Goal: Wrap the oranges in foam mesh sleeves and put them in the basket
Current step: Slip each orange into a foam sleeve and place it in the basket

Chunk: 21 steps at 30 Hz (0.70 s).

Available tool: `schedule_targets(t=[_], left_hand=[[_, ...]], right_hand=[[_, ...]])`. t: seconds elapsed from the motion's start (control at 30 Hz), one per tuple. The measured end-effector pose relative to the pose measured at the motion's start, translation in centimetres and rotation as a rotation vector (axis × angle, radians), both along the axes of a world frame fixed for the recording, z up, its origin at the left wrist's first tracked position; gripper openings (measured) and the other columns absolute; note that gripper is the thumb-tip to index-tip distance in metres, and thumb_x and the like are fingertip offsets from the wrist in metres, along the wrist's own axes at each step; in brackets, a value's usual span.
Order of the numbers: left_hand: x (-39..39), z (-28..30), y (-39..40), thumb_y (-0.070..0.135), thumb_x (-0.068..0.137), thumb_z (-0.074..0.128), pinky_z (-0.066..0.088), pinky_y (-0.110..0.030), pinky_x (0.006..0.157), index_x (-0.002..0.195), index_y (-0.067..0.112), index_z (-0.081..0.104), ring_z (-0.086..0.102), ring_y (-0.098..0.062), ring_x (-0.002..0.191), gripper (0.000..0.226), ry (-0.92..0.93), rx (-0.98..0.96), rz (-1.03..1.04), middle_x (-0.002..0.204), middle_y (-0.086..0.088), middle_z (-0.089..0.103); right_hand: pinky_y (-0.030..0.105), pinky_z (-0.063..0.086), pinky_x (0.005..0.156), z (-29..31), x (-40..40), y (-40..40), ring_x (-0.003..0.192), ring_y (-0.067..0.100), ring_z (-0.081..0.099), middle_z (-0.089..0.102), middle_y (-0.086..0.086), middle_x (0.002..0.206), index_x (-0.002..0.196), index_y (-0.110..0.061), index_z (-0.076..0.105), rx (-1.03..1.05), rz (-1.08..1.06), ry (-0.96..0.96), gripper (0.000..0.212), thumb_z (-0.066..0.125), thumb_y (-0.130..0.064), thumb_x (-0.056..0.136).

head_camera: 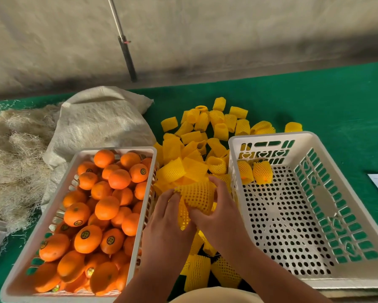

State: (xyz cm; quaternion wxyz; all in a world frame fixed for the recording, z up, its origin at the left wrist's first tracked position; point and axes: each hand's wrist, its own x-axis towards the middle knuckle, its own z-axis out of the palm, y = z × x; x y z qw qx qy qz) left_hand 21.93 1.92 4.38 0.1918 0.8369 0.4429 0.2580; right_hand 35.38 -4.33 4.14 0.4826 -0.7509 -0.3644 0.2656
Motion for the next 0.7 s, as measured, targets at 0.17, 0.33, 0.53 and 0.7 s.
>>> schedule_targets(t=[0.17,0.33,0.53,0.7], left_hand=[[-1.9,1.6,-0.1,0.037,0.088,0.071,0.060,-0.019,0.065,0.110,0.046,0.065,0.063,-0.006,0.112,0.024,-0.266,-0.132,-0.034,0.138,0.026,0.051],[-0.8,3.4,2.9,0.064,0.083,0.072,0.064,-0.032,0.074,0.116,0.041,0.062,0.061,-0.019,0.122,0.042,-0.495,-1.076,0.073,0.134,0.008,0.059],[0.6,0.8,4.0,0.044,0.089,0.080,0.059,-0.050,0.096,0.135,0.016,0.066,0.067,-0.037,0.122,0.055,-0.685,-1.452,-0.089,0.134,-0.015,0.068],[1.6,-0.5,2.4,0.053,0.088,0.077,0.063,-0.044,0.083,0.133,0.028,0.067,0.070,-0.031,0.117,0.053,-0.699,-1.323,-0.060,0.130,-0.008,0.070]], right_hand=[[0.022,0.058,0.085,-0.3,1.2,-0.5,0.118,0.003,0.052,0.045,-0.020,0.134,0.150,-0.048,0.027,0.060,0.045,0.035,0.089,0.076,-0.058,0.077],[0.033,0.056,0.099,0.0,2.4,-0.5,0.132,0.003,0.045,0.036,-0.024,0.146,0.154,-0.052,0.021,0.047,0.227,-0.062,0.095,0.077,-0.052,0.077],[0.030,0.040,0.113,-0.4,3.3,-0.8,0.151,-0.001,0.019,0.012,-0.024,0.164,0.160,-0.054,-0.006,-0.010,0.402,-0.097,0.126,0.081,-0.074,0.070],[0.037,0.060,0.095,-0.9,4.7,-1.8,0.122,0.008,0.065,0.058,-0.010,0.147,0.150,-0.052,0.037,-0.080,0.257,0.508,0.083,0.067,-0.080,0.079]])
